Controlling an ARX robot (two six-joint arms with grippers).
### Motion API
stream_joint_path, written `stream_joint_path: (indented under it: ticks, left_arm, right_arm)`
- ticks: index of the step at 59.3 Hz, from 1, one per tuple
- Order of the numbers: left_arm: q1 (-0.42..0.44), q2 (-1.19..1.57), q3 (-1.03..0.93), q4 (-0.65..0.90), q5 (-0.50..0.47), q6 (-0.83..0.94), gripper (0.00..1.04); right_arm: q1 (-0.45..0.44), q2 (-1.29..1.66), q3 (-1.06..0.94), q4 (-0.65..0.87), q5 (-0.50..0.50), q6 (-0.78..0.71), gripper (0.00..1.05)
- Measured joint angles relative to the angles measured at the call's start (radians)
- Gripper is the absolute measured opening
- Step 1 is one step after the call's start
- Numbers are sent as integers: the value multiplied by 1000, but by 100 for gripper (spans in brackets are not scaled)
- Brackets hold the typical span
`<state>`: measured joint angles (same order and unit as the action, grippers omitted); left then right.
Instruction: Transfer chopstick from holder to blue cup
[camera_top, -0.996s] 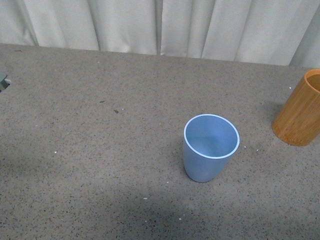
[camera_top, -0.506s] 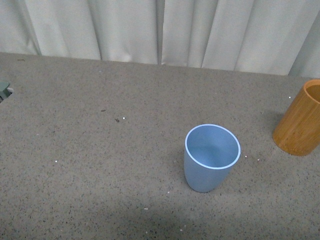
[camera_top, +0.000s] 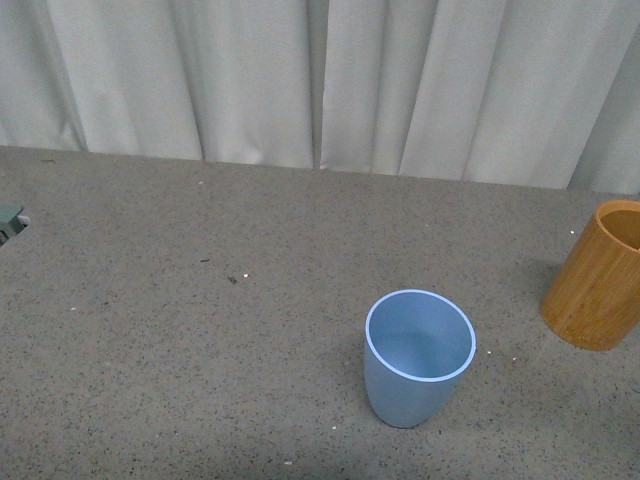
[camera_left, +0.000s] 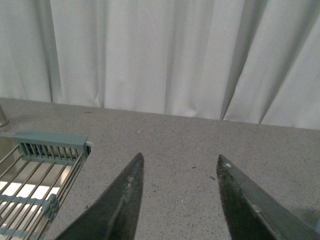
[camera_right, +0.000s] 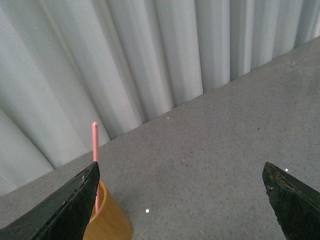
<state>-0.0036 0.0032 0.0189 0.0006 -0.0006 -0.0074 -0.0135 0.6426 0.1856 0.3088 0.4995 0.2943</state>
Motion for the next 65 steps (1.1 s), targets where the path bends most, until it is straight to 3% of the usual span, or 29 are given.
stream_joint_path:
  ticks: [4, 12, 32, 43, 65]
  left_arm:
    - [0, 0, 0, 0, 0, 0, 77]
    - [0, 0, 0, 0, -1, 1, 100]
    - [0, 0, 0, 0, 0, 2, 98]
    - [0, 0, 0, 0, 0, 2, 98]
    - [0, 0, 0, 0, 0, 2, 98]
  right_arm:
    - [-18, 211, 80, 92, -45, -23, 95]
    - [-29, 501, 224, 72, -96, -62, 95]
    - [-89, 758, 478, -74, -167, 42, 95]
    - [-80, 871, 557, -93, -226, 107, 95]
    - [-59, 1061, 646, -82, -232, 154, 95]
